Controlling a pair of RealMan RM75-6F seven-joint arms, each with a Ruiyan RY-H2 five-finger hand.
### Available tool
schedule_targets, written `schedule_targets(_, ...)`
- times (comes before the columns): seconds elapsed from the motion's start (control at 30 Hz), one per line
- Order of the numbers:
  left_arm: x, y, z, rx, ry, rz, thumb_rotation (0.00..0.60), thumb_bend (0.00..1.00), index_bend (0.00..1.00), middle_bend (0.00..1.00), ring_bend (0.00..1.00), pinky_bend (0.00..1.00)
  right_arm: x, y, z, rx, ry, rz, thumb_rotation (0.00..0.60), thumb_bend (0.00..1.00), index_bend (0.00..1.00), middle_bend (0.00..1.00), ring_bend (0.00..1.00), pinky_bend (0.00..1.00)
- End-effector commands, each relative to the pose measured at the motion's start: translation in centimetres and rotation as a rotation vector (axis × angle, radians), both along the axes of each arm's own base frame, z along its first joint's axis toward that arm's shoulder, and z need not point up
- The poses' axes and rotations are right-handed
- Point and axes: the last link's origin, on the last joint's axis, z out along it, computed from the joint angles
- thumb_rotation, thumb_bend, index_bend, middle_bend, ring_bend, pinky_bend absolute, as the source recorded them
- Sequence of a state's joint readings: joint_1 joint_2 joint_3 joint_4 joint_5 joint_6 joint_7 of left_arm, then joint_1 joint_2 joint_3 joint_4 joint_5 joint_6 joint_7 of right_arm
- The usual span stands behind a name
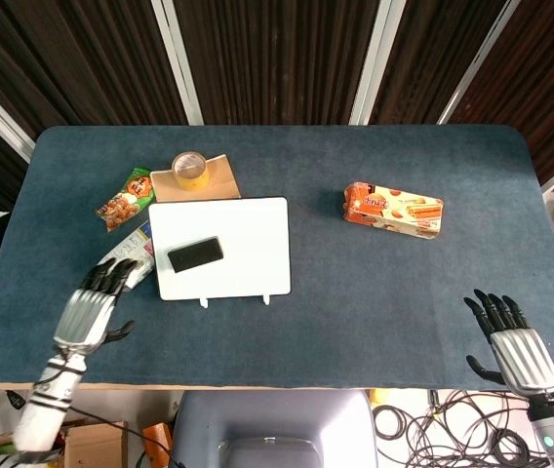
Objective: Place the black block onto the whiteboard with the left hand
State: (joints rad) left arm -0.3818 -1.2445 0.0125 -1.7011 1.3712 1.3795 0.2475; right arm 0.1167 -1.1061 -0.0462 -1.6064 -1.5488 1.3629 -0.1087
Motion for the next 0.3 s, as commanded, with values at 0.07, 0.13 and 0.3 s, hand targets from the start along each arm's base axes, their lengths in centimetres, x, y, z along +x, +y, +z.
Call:
schedule_targets(0.07,-6.9,-7.4,3.9,0.028,-0.071,0.219,0.6,0.23,0.0,0.09,0.04,0.14,-0.3,0.1,-0.8,-0.024,0.023,-0.036,0.6,0.21,0.0,0.0,0.0,0.0)
schedule_targets(0.13,-7.3,-7.9,3.9,0.039,-0.098,0.207,0.6,0.23,0.0,0.09,0.04,0.14,-0.1,0.0,-0.9,-0.029,0.027,-0.026,0.6,0.21,0.0,0.0,0.0,0.0)
schedule_targets(0.3,-7.2,-8.3,4.2,0.087,-0.062,0.168,0.6,0.23,0.0,0.1,0.04,0.11,-0.1,0.1,-0.6,-0.04,0.021,-0.029,0.6,0.21,0.0,0.0,0.0,0.0)
